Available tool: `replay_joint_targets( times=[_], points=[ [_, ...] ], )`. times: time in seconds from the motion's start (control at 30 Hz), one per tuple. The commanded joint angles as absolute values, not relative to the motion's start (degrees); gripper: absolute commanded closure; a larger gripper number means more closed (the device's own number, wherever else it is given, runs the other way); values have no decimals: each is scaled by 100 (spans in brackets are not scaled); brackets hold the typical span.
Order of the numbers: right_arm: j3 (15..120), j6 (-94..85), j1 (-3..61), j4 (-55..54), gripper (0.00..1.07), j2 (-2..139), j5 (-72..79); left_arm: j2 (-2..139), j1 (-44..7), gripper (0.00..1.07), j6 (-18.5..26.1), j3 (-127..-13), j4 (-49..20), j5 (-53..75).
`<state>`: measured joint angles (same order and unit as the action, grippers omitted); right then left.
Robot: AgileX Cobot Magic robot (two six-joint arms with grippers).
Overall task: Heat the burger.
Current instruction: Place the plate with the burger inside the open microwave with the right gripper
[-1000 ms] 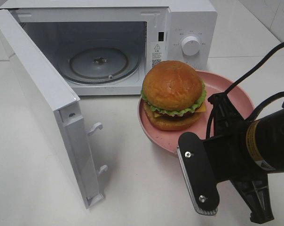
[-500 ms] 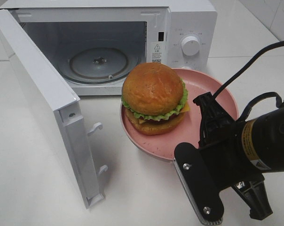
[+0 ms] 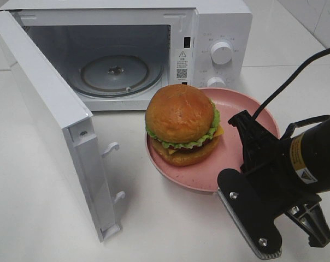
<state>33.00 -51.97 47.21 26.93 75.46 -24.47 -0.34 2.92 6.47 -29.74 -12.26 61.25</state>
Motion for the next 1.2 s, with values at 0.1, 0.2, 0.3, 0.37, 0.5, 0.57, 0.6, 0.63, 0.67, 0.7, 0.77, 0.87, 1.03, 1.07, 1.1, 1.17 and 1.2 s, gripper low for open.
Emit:
replay_joint_targets(
  times=[0.1, 0.2, 0.3, 0.37, 0.5, 0.57, 0.6, 0.63, 0.67, 0.7, 0.77, 0.87, 1.03, 1.07, 1.1, 1.17, 1.2],
  points=[
    [3323, -6142, 4377, 2114, 107, 7517, -2068, -63, 309, 9, 636, -2962, -1232, 6136],
    [3323, -6698, 4171, 1793, 107, 7517, -2017, -63, 309, 9, 636, -2962, -1232, 6136],
    [3352, -7059, 3936, 1530, 107, 7517, -1948, -63, 309, 9, 636, -2962, -1232, 6136],
    [3421, -7282, 3776, 1318, 107, 7517, -1896, -63, 309, 9, 636, -2962, -1232, 6136],
    [3610, -7935, 3650, 945, 107, 7517, -1919, -63, 309, 9, 636, -2962, -1232, 6136],
    [3655, -8021, 3650, 951, 107, 7517, -1937, -63, 309, 9, 636, -2962, -1232, 6136],
    [3655, -8021, 3650, 957, 107, 7517, -1948, -63, 309, 9, 636, -2962, -1232, 6136],
    [3655, -8021, 3650, 957, 107, 7517, -1948, -63, 309, 9, 636, -2962, -1232, 6136],
    [3655, -8062, 3650, 1003, 107, 7517, -1960, -63, 309, 9, 636, -2962, -1232, 6136],
    [3655, -8113, 3650, 1003, 107, 7517, -1942, -63, 309, 9, 636, -2962, -1232, 6136],
    [3655, -8142, 3650, 997, 107, 7517, -1914, -63, 309, 9, 636, -2962, -1232, 6136],
    [3655, -8165, 3650, 963, 107, 7517, -1868, -63, 309, 9, 636, -2962, -1232, 6136],
    [3661, -8170, 3661, 951, 107, 7529, -1742, -63, 309, 9, 636, -2962, -1232, 6136],
    [3661, -8170, 3661, 951, 107, 7529, -1742, -63, 309, 9, 636, -2962, -1232, 6136],
    [3724, -8170, 3673, 951, 107, 7620, -1707, -63, 309, 9, 636, -2962, -1232, 6136],
    [3822, -8170, 3673, 934, 107, 7758, -1719, -63, 309, 9, 642, -2962, -1232, 6136],
    [3885, -8165, 3673, 940, 107, 7832, -1719, -63, 309, 9, 642, -2962, -1232, 6136]
  ],
)
